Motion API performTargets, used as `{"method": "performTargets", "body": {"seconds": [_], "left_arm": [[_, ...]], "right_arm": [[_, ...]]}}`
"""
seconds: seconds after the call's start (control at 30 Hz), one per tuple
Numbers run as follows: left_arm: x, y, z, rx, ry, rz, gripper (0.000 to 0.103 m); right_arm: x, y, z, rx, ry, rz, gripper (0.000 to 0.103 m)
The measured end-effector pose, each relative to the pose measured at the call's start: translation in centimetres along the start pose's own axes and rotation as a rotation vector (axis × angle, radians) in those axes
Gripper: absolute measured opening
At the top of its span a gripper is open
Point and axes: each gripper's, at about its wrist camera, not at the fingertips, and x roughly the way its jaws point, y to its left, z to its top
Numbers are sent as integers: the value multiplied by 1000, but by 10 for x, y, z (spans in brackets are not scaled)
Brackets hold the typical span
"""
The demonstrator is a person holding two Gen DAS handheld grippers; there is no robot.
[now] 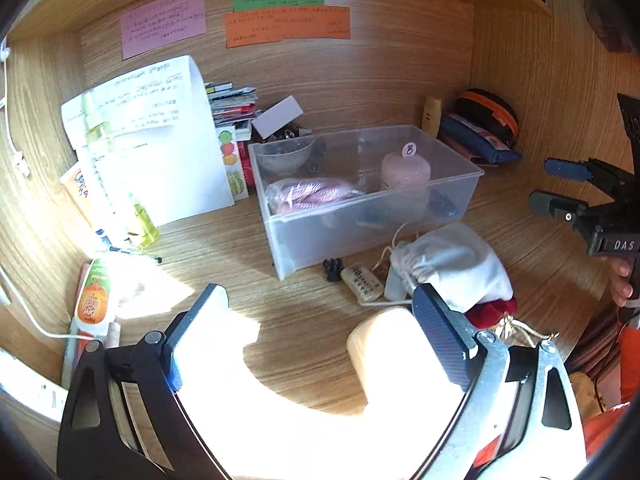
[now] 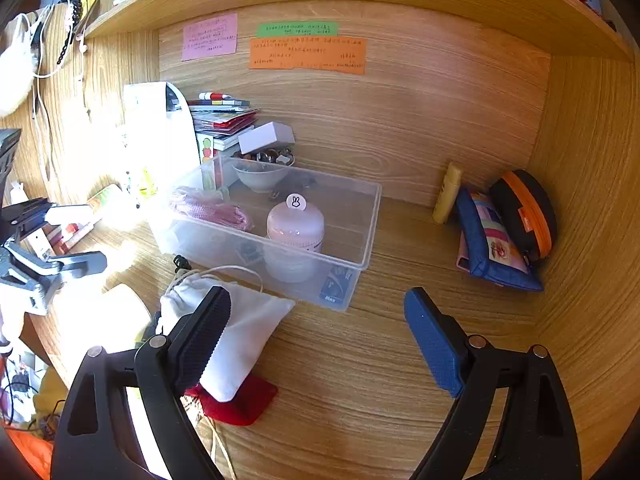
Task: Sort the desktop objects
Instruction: 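Move both grippers toward the cream plastic jar and white drawstring bag, then grasp the cream jar with the left gripper while the right gripper grasps the white drawstring bag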
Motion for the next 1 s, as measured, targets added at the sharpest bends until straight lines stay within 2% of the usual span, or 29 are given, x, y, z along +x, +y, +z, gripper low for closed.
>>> {"method": "performTargets", "body": {"seconds": [0.23,0.4,0.77,1.0], "left_arm": [[-13,18,-38,-29,71,24,95],[-14,13,-54,-19,92,-24,95],[30,-19,-41,81,150,-156,98],[53,-26,-20,93,155,-186,98]], "right_arm": [[2,0,-8,11,25,10,88],[9,5,-14,19,57,26,88],[15,5,-25,24,97,41,88],[30,4,-29,19,139,44,88]]}}
